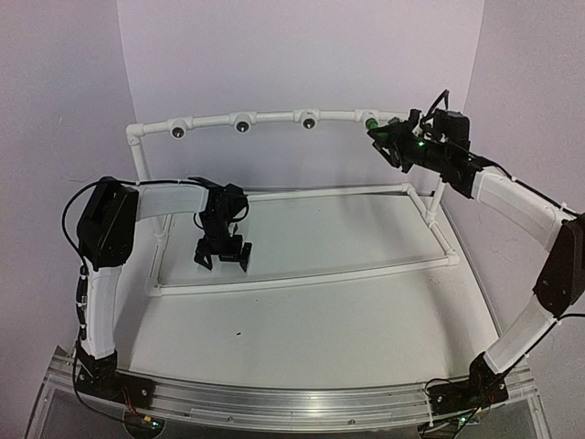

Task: Install the water faucets

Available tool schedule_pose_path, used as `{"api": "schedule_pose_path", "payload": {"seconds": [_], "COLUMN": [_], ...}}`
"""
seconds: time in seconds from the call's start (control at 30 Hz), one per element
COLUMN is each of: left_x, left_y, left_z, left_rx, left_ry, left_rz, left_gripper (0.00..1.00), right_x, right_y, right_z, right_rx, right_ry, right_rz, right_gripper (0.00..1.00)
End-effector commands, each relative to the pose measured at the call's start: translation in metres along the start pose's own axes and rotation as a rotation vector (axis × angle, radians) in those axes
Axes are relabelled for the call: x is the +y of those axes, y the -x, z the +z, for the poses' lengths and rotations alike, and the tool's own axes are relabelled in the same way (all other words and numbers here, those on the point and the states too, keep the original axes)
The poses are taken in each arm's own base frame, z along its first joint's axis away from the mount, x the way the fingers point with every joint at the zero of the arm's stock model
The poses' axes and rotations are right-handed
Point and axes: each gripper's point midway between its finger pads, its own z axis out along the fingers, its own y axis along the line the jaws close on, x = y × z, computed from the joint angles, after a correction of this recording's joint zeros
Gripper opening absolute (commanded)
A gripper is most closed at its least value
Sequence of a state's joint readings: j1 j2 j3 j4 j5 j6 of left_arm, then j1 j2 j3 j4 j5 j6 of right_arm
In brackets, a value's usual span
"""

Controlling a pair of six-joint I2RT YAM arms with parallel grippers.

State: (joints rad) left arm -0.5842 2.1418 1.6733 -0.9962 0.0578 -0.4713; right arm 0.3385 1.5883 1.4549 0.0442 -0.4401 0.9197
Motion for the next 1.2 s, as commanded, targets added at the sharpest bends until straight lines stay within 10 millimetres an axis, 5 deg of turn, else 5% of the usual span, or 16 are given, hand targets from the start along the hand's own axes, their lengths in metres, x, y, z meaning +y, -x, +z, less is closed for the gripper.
{"api": "schedule_pose_path", "payload": {"seconds": [0.0,0.13,0.27,0.5,0.87,1.07,1.17], "left_x": [-0.002,-0.001,0.001,0.004,0.004,0.005,0.005], "left_y": [0.003,0.003,0.003,0.005,0.01,0.01,0.012], "left_z": [-0.004,-0.001,0.0,-0.001,-0.002,-0.001,-0.002], "left_rx": [-0.002,0.004,0.008,0.009,0.0,-0.004,-0.009], "left_ry": [0.004,0.007,0.002,0.004,-0.002,-0.001,-0.004], "left_rz": [0.017,0.018,0.011,0.018,0.027,0.032,0.032], "left_gripper": [1.0,1.0,1.0,1.0,1.0,1.0,1.0], "right_x": [0.021,0.028,0.028,0.033,0.018,-0.014,-0.003], "right_y": [0.007,0.007,0.004,-0.008,-0.018,0.0,0.004], "right_z": [-0.008,-0.01,-0.013,-0.024,-0.066,-0.093,-0.107], "right_rx": [0.014,0.039,0.063,0.117,0.074,0.009,0.042], "right_ry": [0.141,0.199,0.226,0.276,0.263,0.0,-0.054], "right_rz": [0.123,0.17,0.218,0.177,-0.133,-0.44,-0.767], "right_gripper": [0.35,0.34,0.47,0.96,0.98,0.98,0.98]}}
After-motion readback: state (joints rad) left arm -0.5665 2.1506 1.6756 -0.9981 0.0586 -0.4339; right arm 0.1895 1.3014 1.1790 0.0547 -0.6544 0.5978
